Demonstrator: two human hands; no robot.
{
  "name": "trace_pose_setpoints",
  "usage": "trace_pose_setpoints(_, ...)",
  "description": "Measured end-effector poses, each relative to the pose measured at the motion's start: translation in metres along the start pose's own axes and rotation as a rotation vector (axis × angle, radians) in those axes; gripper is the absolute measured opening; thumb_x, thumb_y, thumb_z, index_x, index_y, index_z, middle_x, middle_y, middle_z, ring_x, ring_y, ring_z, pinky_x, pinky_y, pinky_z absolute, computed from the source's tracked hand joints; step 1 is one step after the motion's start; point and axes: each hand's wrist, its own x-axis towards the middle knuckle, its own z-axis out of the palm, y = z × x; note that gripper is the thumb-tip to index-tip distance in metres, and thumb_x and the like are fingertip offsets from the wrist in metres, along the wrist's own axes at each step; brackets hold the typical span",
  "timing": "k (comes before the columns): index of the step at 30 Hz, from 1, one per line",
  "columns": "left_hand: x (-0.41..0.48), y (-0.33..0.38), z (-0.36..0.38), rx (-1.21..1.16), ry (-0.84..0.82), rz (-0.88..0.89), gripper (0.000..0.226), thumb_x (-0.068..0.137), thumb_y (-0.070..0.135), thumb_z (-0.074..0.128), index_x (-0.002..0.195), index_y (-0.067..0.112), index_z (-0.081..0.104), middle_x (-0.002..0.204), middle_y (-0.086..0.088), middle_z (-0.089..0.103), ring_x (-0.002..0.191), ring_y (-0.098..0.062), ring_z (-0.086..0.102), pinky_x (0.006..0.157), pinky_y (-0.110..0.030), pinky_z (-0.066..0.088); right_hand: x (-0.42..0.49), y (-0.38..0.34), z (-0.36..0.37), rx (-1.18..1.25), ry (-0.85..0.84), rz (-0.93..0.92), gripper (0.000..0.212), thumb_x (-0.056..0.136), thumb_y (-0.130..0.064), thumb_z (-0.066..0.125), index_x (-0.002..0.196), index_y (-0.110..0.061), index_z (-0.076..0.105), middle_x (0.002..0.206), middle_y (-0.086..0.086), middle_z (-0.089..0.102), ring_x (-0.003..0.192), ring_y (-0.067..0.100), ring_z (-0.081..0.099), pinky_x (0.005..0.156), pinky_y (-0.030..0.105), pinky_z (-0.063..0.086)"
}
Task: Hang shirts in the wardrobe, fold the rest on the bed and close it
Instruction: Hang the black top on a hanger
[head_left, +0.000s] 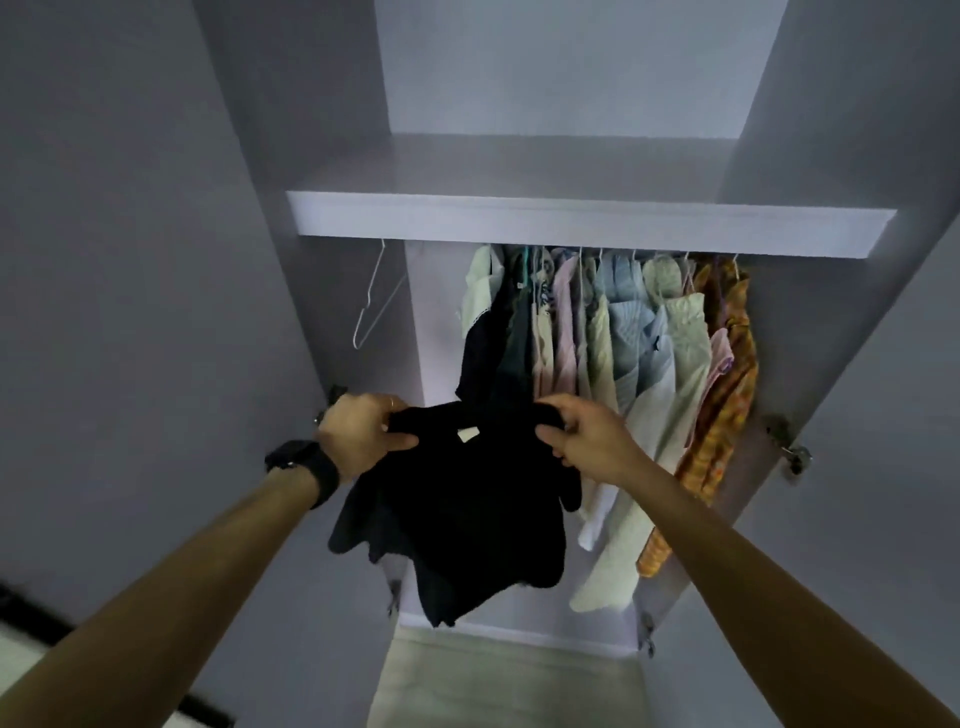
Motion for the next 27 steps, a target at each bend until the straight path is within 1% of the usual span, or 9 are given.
trace_pose_setpoints(2,-0.005,-0.001,-0.008,0.101,0.088,-0.025,0.021,0.092,0.036,0.069,0.111,0.028,0.068,0.085,0.011,0.062,0.090,-0.020,0.065,0.063,-0.018,0.042,0.012,-0.008,0.004,-0.159,0.013,-0.097,0.026,0.095,-0.027,0.069,0.120,-0.029,0.068,0.093,-0.015,0.069,0.087,0.002,0.066,0.081,0.028,0.055)
trace_pose_setpoints(5,-0.014,-0.006,-0.020,0.328,0.156,-0.038,0.030,0.101,0.045,0.048,0.124,0.027,0.052,0.114,0.000,0.064,0.102,-0.033,0.062,0.071,-0.033,0.042,0.028,-0.023,0.016,-0.311,0.053,-0.222,0.021,0.094,-0.039,0.066,0.115,-0.038,0.069,0.088,-0.019,0.064,0.087,0.006,0.061,0.079,0.030,0.051)
trace_pose_setpoints(9,-0.018,-0.020,-0.041,0.845,0.283,-0.044,0.042,0.107,0.038,0.023,0.140,0.016,0.033,0.132,-0.001,0.057,0.121,-0.025,0.050,0.101,-0.039,0.035,0.056,-0.045,0.044,-0.450,0.066,-0.294,0.023,0.095,-0.044,0.061,0.118,-0.041,0.066,0.107,-0.005,0.062,0.097,0.020,0.063,0.082,0.037,0.054)
trace_pose_setpoints(12,-0.019,-0.039,-0.062,1.087,0.206,-0.041,0.049,0.105,0.022,0.020,0.152,0.009,0.016,0.151,-0.007,0.041,0.146,-0.030,0.022,0.120,-0.052,-0.004,0.084,-0.058,0.071,-0.512,0.010,-0.286,0.026,0.094,-0.047,0.061,0.118,-0.039,0.067,0.117,-0.005,0.058,0.102,0.022,0.063,0.084,0.037,0.054)
trace_pose_setpoints(14,-0.017,-0.046,-0.075,1.208,0.160,-0.031,0.051,0.103,0.020,0.018,0.153,0.010,0.015,0.160,-0.013,0.026,0.152,-0.036,-0.001,0.106,-0.058,-0.034,0.103,-0.061,0.087,-0.509,-0.040,-0.267,0.028,0.093,-0.045,0.062,0.119,-0.037,0.067,0.122,-0.006,0.057,0.108,0.021,0.062,0.088,0.034,0.052)
trace_pose_setpoints(15,-0.014,-0.053,-0.083,1.258,0.144,-0.038,0.051,0.103,0.021,0.017,0.153,0.012,0.016,0.163,-0.015,0.018,0.151,-0.039,-0.011,0.097,-0.061,-0.040,0.119,-0.064,0.098,-0.486,-0.069,-0.256,0.030,0.092,-0.044,0.063,0.121,-0.036,0.066,0.126,-0.007,0.057,0.110,0.020,0.062,0.090,0.034,0.051)
trace_pose_setpoints(19,0.004,-0.073,-0.092,1.359,0.168,-0.121,0.054,0.104,0.027,0.014,0.157,0.015,0.014,0.163,-0.020,-0.016,0.133,-0.044,-0.042,0.087,-0.065,-0.043,0.177,-0.071,0.136,-0.377,-0.079,-0.195,0.039,0.094,-0.043,0.061,0.130,-0.029,0.058,0.135,-0.005,0.058,0.116,0.020,0.061,0.097,0.032,0.049)
trace_pose_setpoints(23,0.013,-0.092,-0.085,1.364,0.292,-0.096,0.066,0.093,0.026,0.000,0.159,0.017,0.006,0.160,-0.021,-0.026,0.141,-0.047,-0.032,0.093,-0.064,-0.041,0.240,-0.079,0.177,-0.259,0.014,-0.130,0.042,0.096,-0.050,0.056,0.129,-0.023,0.054,0.130,0.001,0.063,0.120,0.026,0.059,0.098,0.034,0.048)
trace_pose_setpoints(27,0.015,-0.104,-0.084,1.415,0.407,-0.041,0.061,0.096,0.029,0.005,0.155,0.023,0.022,0.162,-0.019,-0.019,0.145,-0.044,-0.026,0.097,-0.061,-0.041,0.288,-0.078,0.221,-0.130,0.128,-0.081,0.048,0.098,-0.053,0.050,0.127,-0.015,0.050,0.129,0.010,0.063,0.120,0.033,0.058,0.094,0.034,0.045)
